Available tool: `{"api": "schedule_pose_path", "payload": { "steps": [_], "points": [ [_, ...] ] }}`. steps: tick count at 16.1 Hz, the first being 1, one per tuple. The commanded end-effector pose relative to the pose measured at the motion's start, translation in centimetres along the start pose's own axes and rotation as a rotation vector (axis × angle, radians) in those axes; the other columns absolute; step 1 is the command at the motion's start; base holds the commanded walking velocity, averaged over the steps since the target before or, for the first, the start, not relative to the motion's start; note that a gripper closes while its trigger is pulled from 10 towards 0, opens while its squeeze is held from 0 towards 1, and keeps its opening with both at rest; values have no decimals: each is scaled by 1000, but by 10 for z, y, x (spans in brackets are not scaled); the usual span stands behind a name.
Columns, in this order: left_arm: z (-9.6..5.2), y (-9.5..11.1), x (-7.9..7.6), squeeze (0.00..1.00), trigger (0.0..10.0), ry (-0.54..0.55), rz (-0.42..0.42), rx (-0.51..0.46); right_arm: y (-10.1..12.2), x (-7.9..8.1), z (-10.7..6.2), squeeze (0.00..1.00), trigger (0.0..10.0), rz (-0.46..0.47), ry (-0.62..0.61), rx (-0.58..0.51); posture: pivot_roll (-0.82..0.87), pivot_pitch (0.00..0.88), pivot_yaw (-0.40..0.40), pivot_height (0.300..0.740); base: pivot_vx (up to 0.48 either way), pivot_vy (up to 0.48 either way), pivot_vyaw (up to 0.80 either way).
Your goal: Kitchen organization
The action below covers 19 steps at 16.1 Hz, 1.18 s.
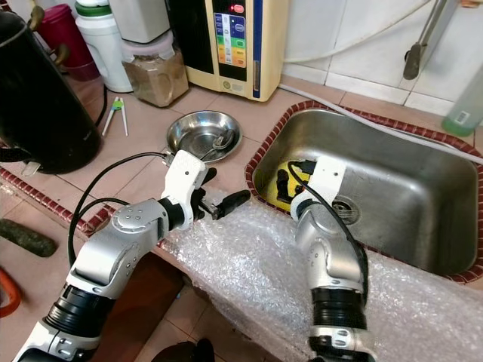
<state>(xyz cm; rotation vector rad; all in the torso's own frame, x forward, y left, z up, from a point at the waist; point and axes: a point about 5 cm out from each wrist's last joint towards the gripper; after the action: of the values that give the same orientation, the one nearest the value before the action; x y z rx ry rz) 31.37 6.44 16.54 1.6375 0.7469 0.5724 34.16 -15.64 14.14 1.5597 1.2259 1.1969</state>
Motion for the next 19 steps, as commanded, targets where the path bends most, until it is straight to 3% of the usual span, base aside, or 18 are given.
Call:
{"api": "schedule_pose_path", "payload": {
  "steps": [1, 3, 6, 9, 15, 19],
  "points": [
    [0, 1, 4, 1000, 10000, 28, 14, 7, 7, -6, -1, 1000, 10000, -43, -22, -60, 28, 116, 49, 740, 0, 0, 0],
    [0, 4, 8, 1000, 10000, 64, 20, -21, 12, -2, -2, 1000, 10000, -103, 36, -83, 23, 116, 53, 740, 0, 0, 0],
    [2, 21, 42, 1000, 10000, 297, 64, -105, 31, -4, -11, 1000, 10000, -120, -20, -245, 21, 112, 54, 740, 0, 0, 0],
    [2, 27, 70, 1000, 10000, 435, 20, -106, 39, 16, -28, 1000, 10000, -100, 112, -362, 14, 114, 50, 740, 0, 0, 0],
    [0, 22, 86, 1000, 10000, 503, 36, -105, 38, 30, -45, 1000, 10000, -121, 218, -427, 19, 115, 45, 740, 0, 0, 0],
    [-6, 39, 86, 1000, 10000, 475, -32, -304, 36, 42, -51, 1000, 10000, -138, 276, -441, 22, 114, 40, 740, 0, 0, 0]
  ]
}}
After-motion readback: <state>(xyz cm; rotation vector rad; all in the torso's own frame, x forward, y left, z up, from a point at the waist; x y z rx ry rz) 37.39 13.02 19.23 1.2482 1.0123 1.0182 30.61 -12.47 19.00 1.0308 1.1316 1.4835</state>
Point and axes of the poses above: a point about 5 cm out from each wrist's last joint towards the gripper, its own z axis pointing out of the wrist towards the gripper, its own y axis along the axis of the wrist's last joint, x = y × z, and after that the axes turned 3 degrees about -z, right-handed
